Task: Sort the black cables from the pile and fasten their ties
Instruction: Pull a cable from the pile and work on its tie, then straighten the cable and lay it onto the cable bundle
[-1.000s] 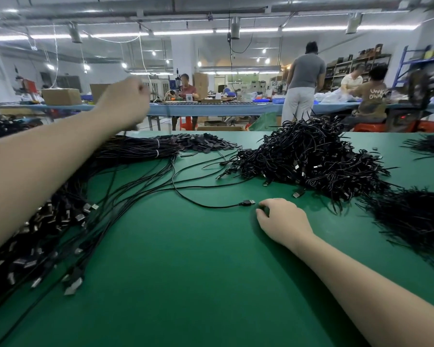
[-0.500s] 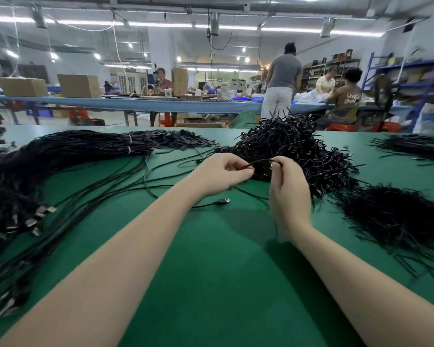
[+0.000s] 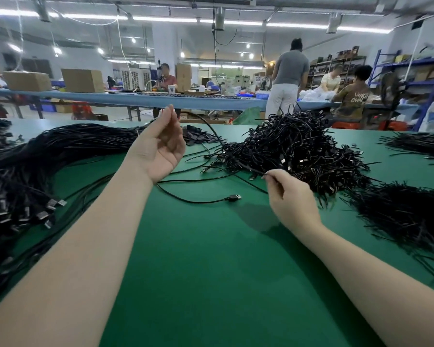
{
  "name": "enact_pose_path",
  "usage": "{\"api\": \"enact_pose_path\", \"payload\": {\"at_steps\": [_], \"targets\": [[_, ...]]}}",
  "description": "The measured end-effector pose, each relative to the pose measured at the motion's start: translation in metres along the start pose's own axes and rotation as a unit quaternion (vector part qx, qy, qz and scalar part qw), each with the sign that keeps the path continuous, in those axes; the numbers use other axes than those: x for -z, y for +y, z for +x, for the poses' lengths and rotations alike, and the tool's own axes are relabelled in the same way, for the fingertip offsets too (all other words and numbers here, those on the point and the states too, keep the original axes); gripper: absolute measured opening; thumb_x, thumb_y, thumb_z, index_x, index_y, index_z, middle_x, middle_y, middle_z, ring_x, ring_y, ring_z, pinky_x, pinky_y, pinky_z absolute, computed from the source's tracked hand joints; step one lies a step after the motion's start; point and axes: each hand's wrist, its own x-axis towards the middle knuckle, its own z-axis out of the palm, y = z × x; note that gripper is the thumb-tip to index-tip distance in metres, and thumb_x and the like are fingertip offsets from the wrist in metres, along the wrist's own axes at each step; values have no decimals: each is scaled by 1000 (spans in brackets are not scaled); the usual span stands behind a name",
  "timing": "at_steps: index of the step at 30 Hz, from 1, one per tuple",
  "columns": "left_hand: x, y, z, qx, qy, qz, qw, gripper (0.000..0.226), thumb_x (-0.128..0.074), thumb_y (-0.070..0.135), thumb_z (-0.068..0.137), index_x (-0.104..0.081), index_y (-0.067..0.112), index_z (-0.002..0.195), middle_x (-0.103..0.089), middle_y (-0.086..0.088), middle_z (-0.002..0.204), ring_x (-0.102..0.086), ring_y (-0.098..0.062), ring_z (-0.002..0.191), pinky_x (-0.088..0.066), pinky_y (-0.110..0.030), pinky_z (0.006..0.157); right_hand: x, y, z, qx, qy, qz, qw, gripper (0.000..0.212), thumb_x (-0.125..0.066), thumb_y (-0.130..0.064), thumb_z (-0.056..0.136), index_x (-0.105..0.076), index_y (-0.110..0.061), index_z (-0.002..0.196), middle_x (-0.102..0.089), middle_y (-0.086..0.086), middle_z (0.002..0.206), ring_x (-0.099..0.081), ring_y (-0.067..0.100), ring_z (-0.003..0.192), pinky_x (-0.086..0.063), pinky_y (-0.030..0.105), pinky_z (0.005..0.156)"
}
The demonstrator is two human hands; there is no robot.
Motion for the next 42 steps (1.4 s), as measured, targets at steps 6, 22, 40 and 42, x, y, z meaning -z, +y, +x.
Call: {"api": "enact_pose_path", "payload": {"at_steps": [6, 22, 40, 42], "targets": [[-24, -4, 4, 38, 26, 83, 995, 43, -45, 42, 98, -61, 24, 63, -60, 6, 68, -61, -11, 65, -48, -24, 65, -5, -15, -11, 112, -165, -34, 979, 16, -50, -30, 96, -65, -27, 103, -69, -13, 88, -61, 13, 77, -44, 27, 63], [-32, -48, 7, 137, -11, 519, 844, 38, -34, 45, 102, -63, 21, 103, -69, 0, 114, -64, -11, 103, -49, -26, 87, -5, -60, 2, 64, -20, 156, 985, 28, -48, -34, 94, -67, -16, 84, -45, -11, 49, -37, 5, 44, -27, 24, 46], [-72, -28, -6, 100, -47, 366, 924, 39, -42, 36, 101, -64, 5, 111, -73, -7, 98, -69, -13, 81, -56, -23, 68, 9, -79, 17, 30, -24, 224, 974, 20, -50, -19, 98, -69, -15, 95, -44, -14, 55, -33, 1, 50, -28, 17, 47], [-78, -22, -6, 34, -48, 271, 961, 37, -41, 36, 101, -65, 9, 107, -74, -4, 97, -71, -12, 82, -57, -22, 65, 0, -82, 8, 12, -121, 294, 948, 24, -43, -15, 101, -66, -19, 109, -41, -9, 60, -33, 5, 51, -30, 19, 47]]}}
